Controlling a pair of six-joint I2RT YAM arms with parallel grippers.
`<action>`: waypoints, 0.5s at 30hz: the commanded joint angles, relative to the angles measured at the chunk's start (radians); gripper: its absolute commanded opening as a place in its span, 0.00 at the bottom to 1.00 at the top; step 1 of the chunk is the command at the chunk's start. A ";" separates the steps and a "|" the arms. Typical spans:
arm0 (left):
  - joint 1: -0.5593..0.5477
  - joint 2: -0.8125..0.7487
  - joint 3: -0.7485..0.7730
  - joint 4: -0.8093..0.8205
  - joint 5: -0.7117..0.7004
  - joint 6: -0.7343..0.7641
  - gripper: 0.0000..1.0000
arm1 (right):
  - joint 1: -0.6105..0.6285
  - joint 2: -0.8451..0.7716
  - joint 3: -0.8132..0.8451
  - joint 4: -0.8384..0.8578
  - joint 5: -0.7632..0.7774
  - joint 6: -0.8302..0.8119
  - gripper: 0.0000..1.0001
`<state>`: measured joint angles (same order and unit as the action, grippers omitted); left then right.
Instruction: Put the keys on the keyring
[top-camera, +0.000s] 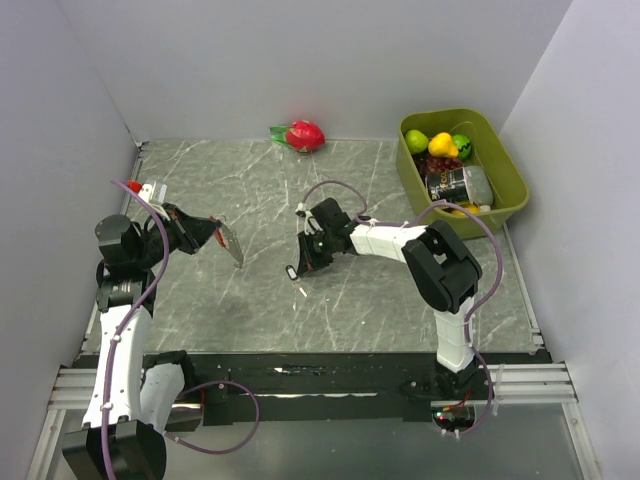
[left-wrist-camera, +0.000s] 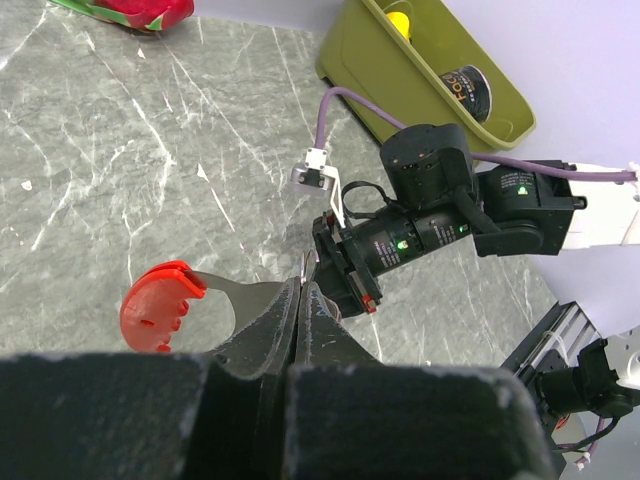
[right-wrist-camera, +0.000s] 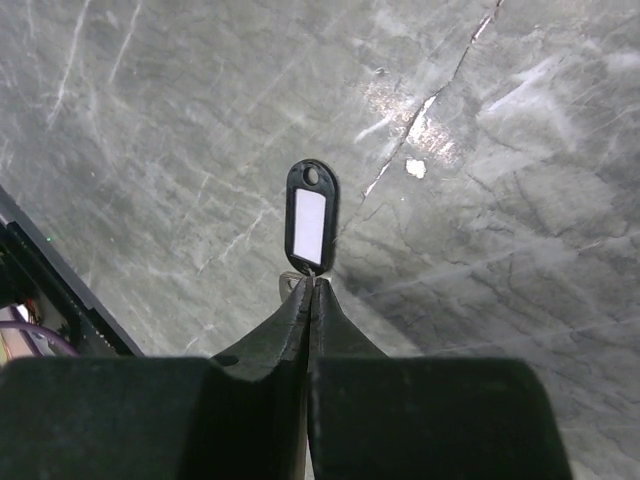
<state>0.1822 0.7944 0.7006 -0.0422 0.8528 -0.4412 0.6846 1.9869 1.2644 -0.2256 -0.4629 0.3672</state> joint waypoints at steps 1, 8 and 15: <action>0.007 -0.020 0.004 0.047 0.028 -0.004 0.01 | 0.000 -0.060 -0.008 0.028 -0.019 -0.011 0.24; 0.007 -0.021 0.002 0.050 0.031 -0.004 0.01 | -0.002 -0.039 -0.017 0.029 -0.028 0.001 0.35; 0.005 -0.020 0.004 0.050 0.031 -0.004 0.01 | 0.001 -0.016 -0.010 0.037 -0.065 0.013 0.29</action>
<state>0.1822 0.7944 0.7006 -0.0422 0.8574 -0.4412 0.6846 1.9804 1.2491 -0.2184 -0.4957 0.3729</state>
